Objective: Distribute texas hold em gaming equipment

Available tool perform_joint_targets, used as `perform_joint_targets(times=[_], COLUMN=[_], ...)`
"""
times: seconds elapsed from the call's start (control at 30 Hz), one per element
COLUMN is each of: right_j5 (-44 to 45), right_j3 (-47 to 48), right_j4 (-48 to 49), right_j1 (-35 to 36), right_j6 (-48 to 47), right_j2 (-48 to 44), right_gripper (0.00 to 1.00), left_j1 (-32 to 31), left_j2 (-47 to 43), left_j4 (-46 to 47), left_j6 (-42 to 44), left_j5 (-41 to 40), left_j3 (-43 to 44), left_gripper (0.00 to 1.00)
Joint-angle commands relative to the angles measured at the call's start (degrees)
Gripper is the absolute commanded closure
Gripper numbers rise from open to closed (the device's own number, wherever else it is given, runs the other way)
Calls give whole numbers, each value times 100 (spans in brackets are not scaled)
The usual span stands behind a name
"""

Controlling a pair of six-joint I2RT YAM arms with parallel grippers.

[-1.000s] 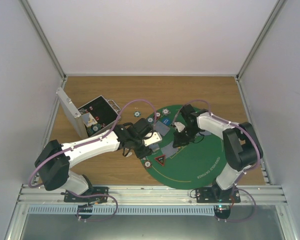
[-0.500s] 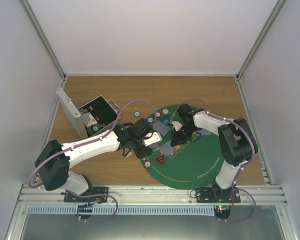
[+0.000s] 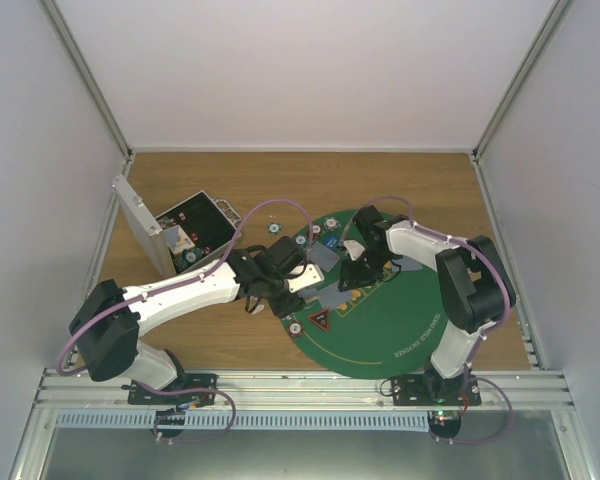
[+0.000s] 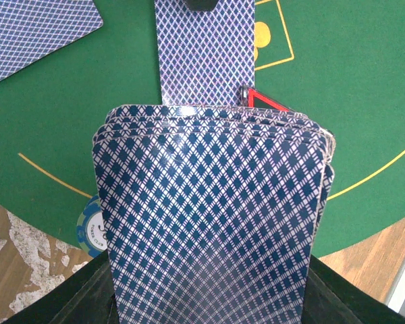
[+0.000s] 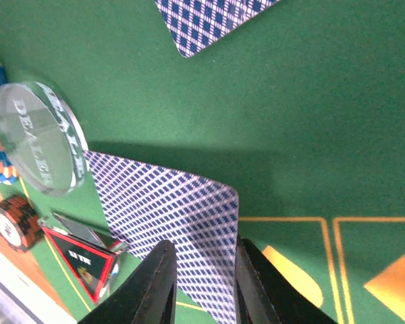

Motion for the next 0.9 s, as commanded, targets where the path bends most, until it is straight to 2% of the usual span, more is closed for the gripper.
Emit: perform_joint_targets(times=[0.0, 0.17, 0.37, 0.47, 0.67, 0.77, 0.87], right_j5=[388, 739, 711, 84, -1764, -2206, -2261], right_j3=[143, 213, 335, 403, 45, -238, -370], right_j4=[-213, -502, -676, -568, 310, 581, 588], right_j1=[40, 41, 32, 23, 33, 40, 49], right_j6=[48, 111, 271, 369, 865, 1032, 1014], right_j2=[-187, -423, -815, -1127, -1723, -1848, -1799], right_gripper=[73, 63, 44, 36, 27, 25, 25], left_j1=[-11, -11, -9, -11, -11, -11, -11], left_j2=[-131, -130, -152, -170, -183, -201, -202], left_j4=[138, 145, 151, 142, 137, 151, 153], left_j6=[35, 39, 43, 49, 41, 43, 39], left_j5=[13, 35, 27, 5, -7, 3, 28], left_j3=[-45, -53, -53, -53, -53, -56, -53], left_gripper=[42, 42, 42, 42, 42, 42, 42])
